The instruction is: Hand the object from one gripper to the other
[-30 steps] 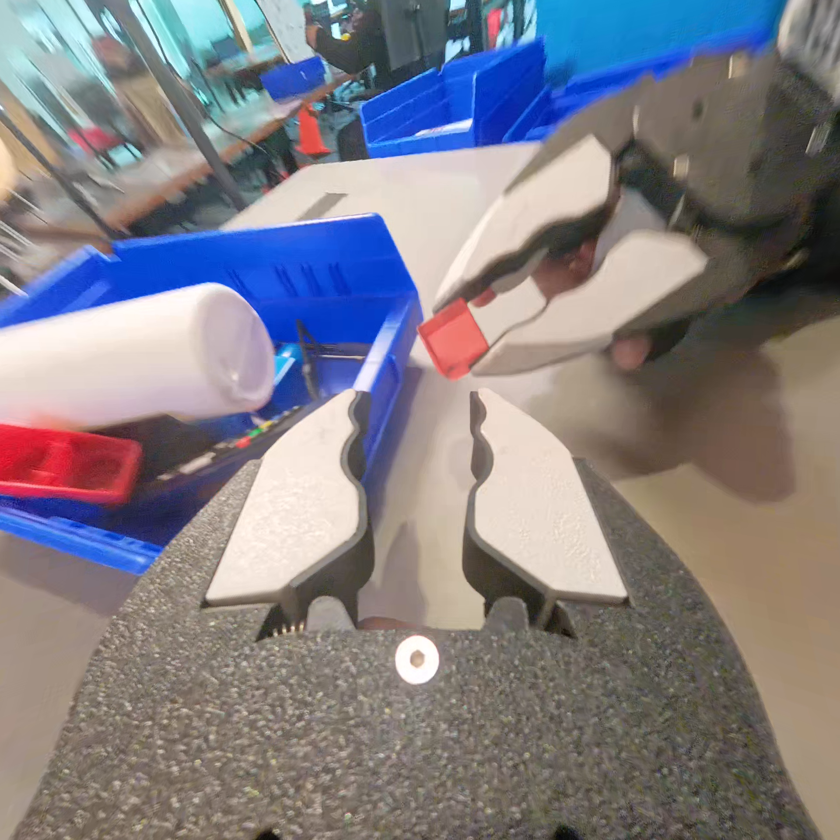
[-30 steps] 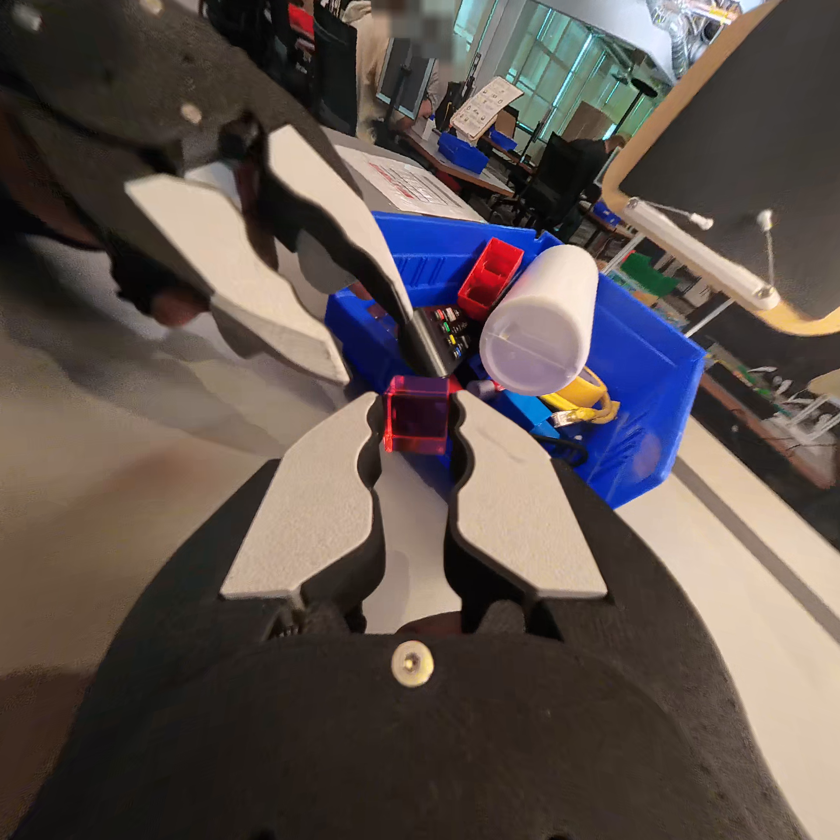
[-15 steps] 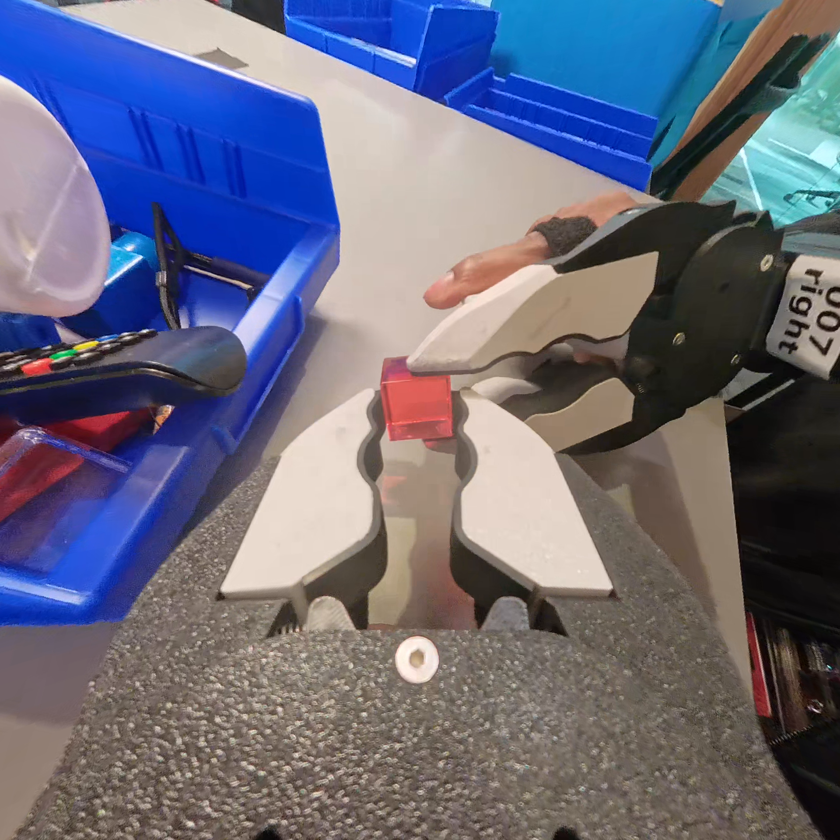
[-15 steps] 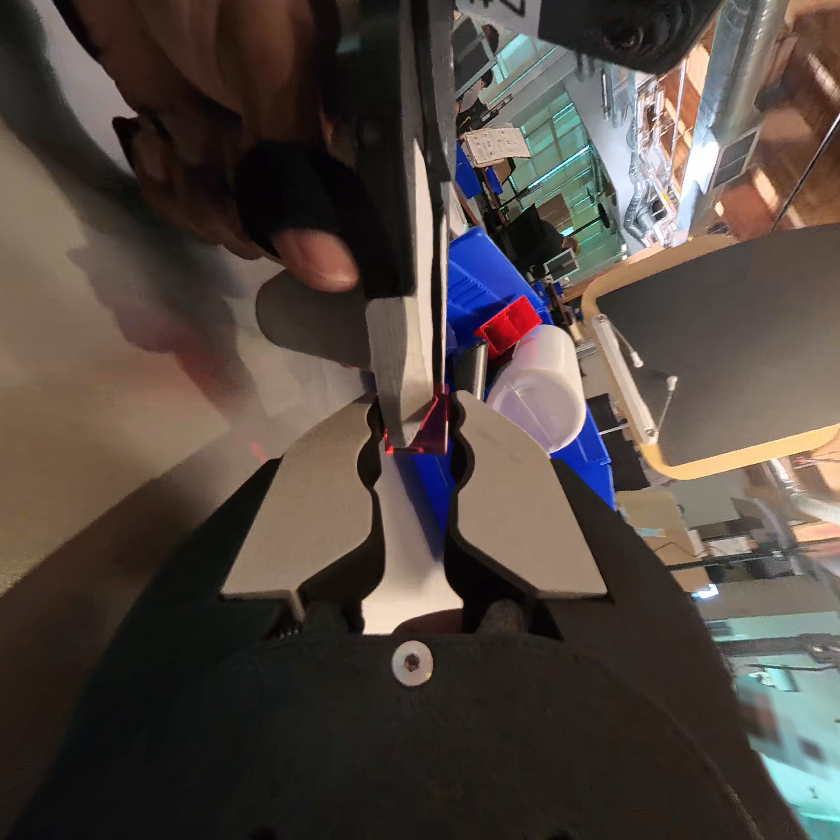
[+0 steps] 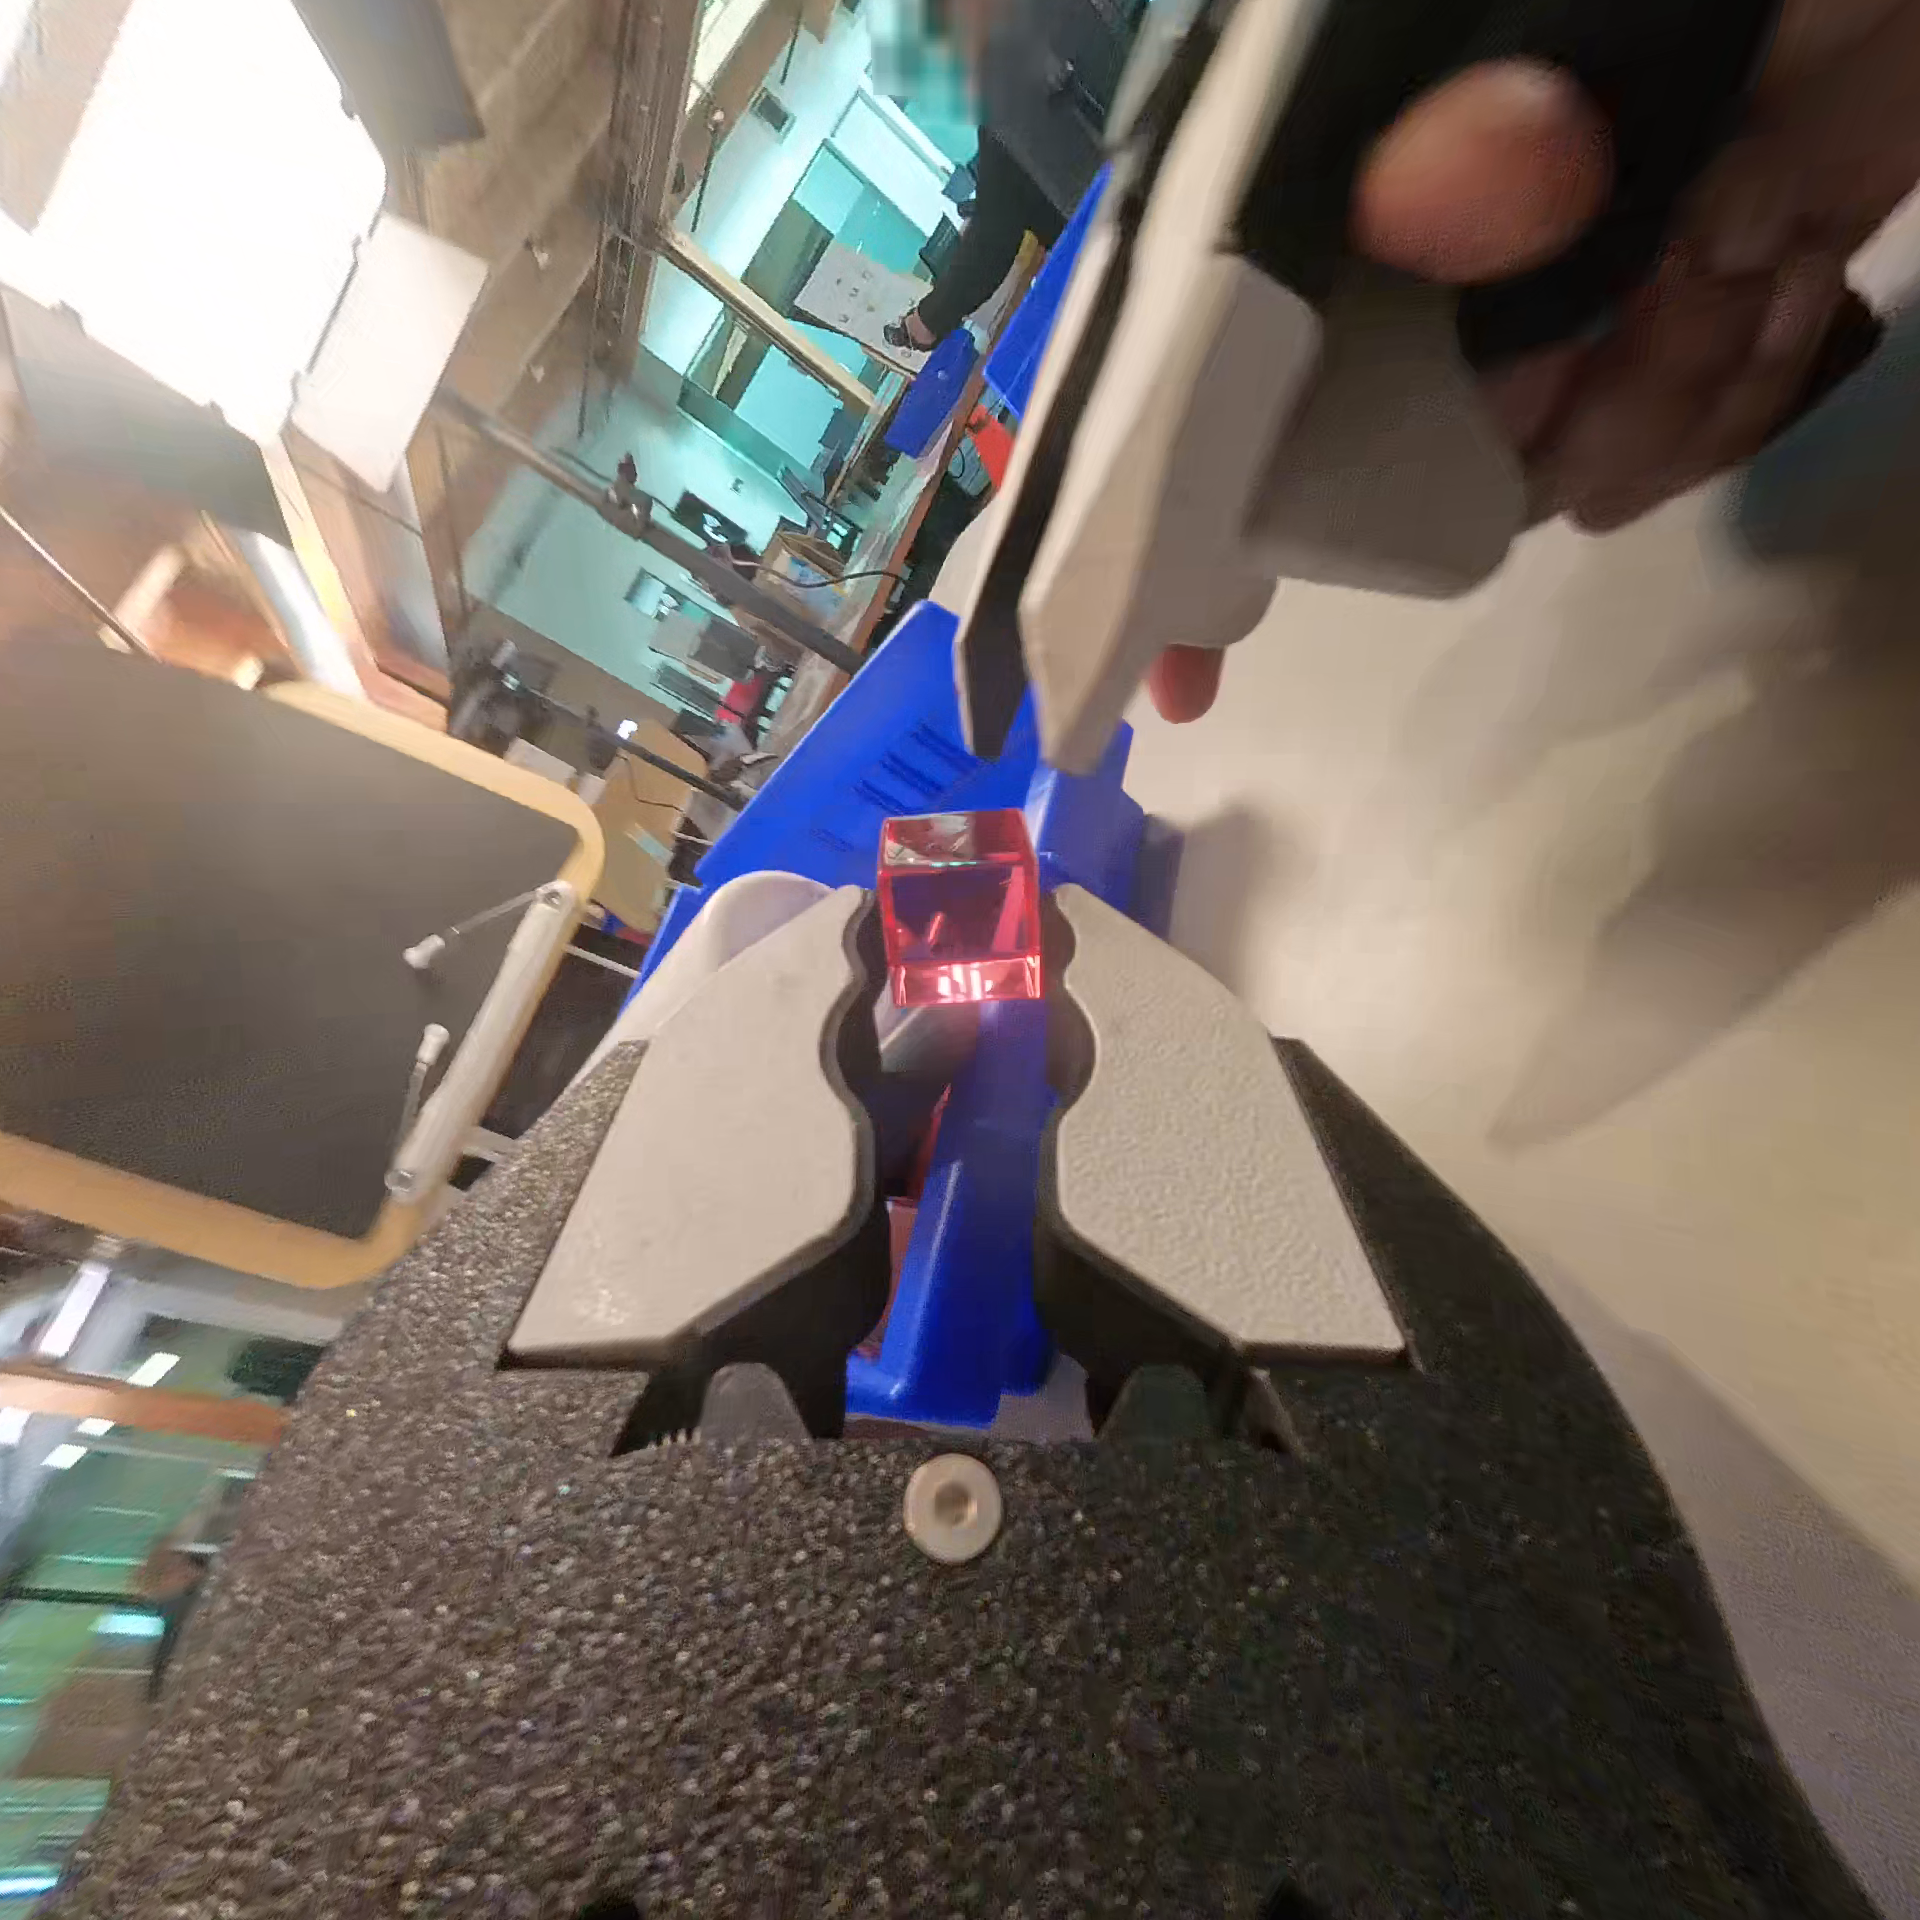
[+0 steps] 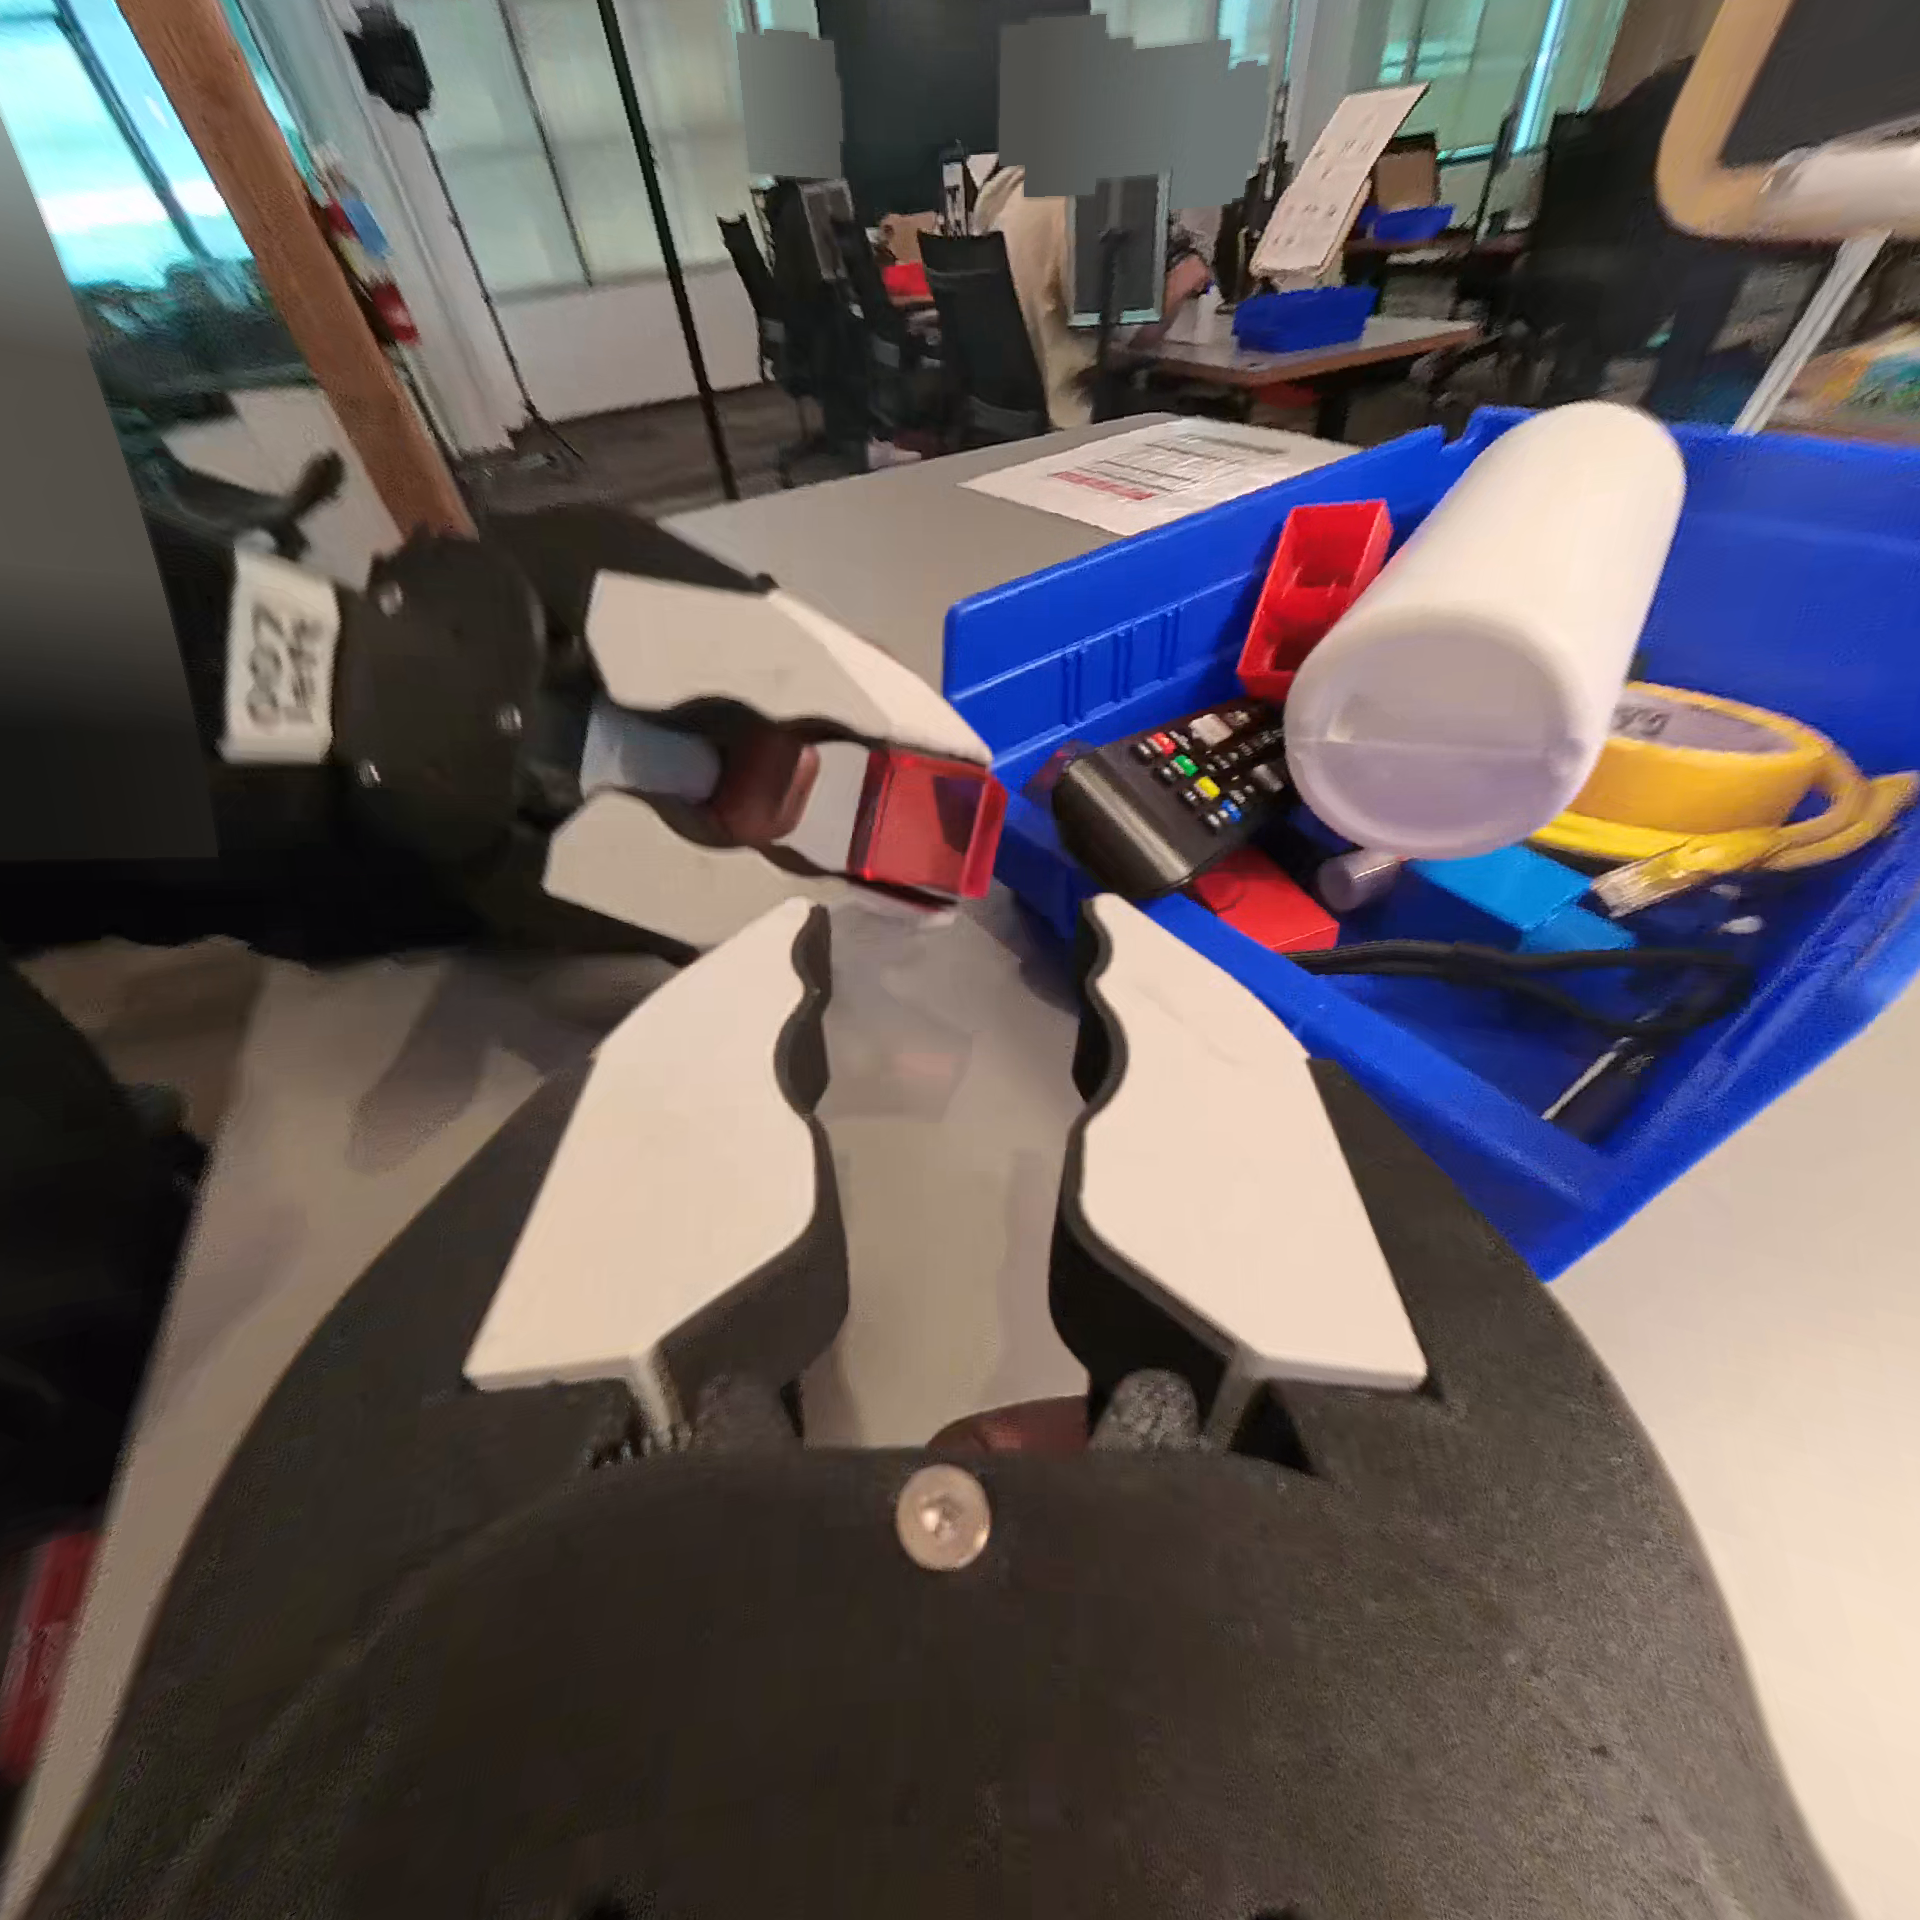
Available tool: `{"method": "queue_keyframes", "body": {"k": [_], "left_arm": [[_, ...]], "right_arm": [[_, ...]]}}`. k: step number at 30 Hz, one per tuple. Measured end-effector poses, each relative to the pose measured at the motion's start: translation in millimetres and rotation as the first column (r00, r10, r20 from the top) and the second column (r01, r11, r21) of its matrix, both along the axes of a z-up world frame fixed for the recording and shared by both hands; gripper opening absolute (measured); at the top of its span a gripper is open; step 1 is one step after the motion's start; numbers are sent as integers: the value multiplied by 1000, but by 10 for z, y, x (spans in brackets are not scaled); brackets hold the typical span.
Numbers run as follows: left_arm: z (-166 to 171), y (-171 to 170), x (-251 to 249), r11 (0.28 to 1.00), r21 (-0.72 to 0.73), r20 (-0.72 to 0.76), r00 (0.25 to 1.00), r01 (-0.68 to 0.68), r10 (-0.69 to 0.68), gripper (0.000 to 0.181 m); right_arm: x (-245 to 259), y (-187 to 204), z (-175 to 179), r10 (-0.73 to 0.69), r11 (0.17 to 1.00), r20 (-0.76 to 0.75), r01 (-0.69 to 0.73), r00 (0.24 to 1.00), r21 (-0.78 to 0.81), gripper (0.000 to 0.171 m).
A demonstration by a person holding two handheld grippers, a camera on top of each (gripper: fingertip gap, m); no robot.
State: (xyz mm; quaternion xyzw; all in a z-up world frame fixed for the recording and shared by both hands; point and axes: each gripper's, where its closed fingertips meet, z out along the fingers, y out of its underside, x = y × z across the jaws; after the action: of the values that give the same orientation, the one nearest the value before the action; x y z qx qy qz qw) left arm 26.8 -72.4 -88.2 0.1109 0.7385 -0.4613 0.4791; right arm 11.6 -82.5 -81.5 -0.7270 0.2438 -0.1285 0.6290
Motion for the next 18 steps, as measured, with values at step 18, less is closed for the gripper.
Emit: {"method": "queue_keyframes", "body": {"k": [18], "left_arm": [[89,-111,-263,943,-261,-311,906,208,-286,61]], "right_arm": [[-107,100,-56,217,956,-335,-130,917,263,28]]}}
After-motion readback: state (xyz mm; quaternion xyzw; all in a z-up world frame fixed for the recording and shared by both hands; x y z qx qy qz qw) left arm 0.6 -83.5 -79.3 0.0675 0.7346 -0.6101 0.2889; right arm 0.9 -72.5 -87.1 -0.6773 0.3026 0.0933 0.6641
